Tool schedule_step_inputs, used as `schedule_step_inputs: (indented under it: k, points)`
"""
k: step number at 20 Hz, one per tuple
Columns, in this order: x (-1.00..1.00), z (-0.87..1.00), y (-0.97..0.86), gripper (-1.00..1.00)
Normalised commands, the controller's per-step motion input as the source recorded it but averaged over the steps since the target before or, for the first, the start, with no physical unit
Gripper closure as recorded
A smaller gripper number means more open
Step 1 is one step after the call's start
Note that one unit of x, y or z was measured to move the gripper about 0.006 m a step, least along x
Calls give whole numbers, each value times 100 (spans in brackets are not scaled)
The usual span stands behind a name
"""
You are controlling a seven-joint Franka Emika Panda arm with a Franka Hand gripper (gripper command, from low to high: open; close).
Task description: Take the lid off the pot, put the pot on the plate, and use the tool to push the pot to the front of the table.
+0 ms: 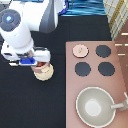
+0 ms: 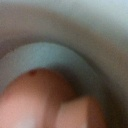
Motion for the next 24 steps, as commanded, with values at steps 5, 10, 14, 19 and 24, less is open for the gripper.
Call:
schedule_step_inputs:
  k: [5, 10, 14, 19, 24]
  points:
    - [11, -67, -22, 100]
    - [-6, -67, 0, 100]
    - [-33, -48, 9, 100]
    - [-39, -5, 3, 100]
    - [-44, -12, 1, 100]
